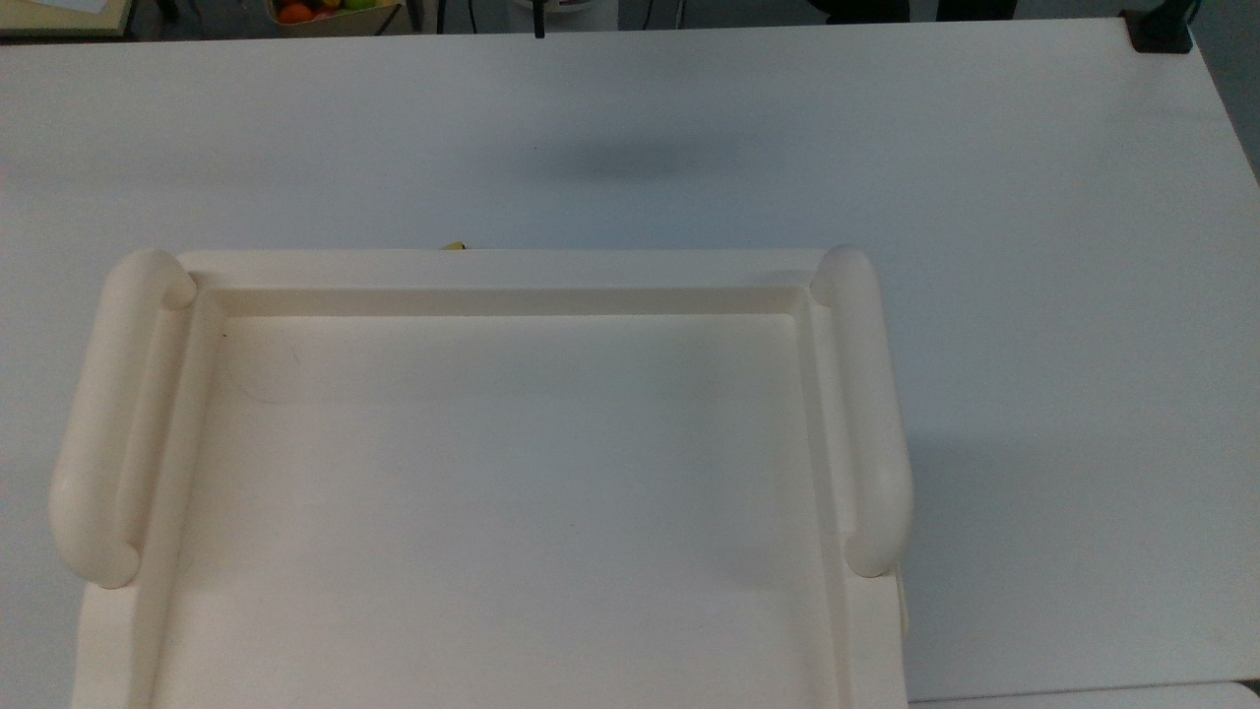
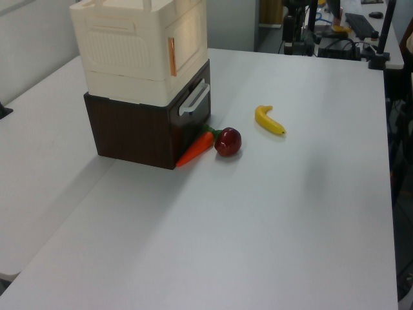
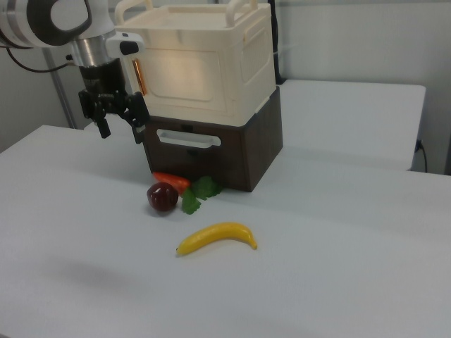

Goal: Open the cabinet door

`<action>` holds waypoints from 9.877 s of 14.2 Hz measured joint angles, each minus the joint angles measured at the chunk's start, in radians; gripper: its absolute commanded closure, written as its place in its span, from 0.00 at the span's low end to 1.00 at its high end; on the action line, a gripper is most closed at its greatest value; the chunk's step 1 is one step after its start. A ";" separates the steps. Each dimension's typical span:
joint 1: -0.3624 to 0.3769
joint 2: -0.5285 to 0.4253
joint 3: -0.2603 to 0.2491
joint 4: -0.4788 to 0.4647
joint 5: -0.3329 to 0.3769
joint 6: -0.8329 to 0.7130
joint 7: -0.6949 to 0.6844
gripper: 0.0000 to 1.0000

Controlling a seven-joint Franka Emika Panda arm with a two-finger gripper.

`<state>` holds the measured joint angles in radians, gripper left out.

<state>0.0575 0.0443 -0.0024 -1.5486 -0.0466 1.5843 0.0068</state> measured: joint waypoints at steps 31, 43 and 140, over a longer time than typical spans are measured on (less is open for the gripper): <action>0.138 0.101 0.017 0.168 -0.017 0.367 0.167 0.00; 0.170 0.326 0.017 0.172 -0.139 1.033 0.177 0.03; 0.026 0.049 0.001 0.014 0.000 0.049 0.078 0.00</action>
